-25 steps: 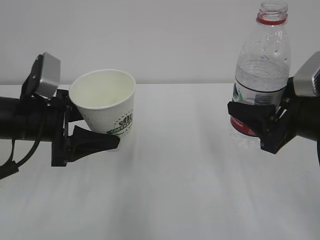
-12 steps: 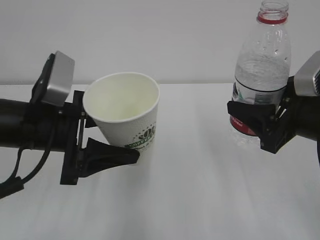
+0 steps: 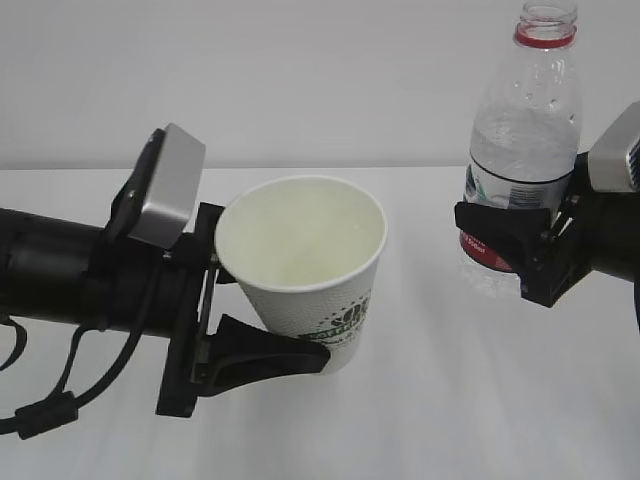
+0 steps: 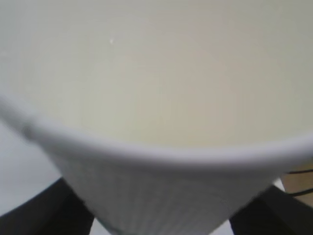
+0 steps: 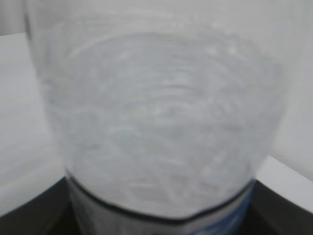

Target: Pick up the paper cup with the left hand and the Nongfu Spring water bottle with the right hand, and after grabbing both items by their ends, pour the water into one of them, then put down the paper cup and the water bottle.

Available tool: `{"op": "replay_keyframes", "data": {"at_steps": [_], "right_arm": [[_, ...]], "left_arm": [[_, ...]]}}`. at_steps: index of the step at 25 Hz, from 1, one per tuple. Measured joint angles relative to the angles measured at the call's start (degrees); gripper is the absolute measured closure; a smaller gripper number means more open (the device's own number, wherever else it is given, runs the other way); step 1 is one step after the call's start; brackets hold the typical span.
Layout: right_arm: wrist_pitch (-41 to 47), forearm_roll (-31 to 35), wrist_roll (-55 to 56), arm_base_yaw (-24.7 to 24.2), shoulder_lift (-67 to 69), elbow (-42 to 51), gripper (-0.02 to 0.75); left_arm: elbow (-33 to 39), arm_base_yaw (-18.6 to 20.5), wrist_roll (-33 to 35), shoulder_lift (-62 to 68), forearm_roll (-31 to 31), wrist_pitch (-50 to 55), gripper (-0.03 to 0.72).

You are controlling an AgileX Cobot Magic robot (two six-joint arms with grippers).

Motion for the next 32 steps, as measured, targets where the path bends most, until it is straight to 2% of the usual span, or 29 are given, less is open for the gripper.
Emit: {"op": "replay_keyframes", "data": {"at_steps": [7, 15, 23, 32], "right_arm": [[0.0, 0.0, 0.0, 0.0, 0.0, 0.0, 0.252], [0.0, 0.0, -1.0, 0.0, 0.0, 0.0, 0.252], [-0.4, 0.0, -3.5, 0.0, 0.0, 0.0, 0.252], [-2.3, 0.0, -5.3, 0.0, 0.0, 0.0, 0.252]], "left_arm": [[0.0, -0.3, -2.1, 0.0, -4.9, 0.6, 0.139], [0.0, -0.3, -7.1, 0.0, -2.9, 3.0, 0.139], [0.0, -0.4, -7.6, 0.0, -1.0, 3.1, 0.139], [0.0, -5.9, -7.6, 0.0, -1.0, 7.9, 0.139]]}}
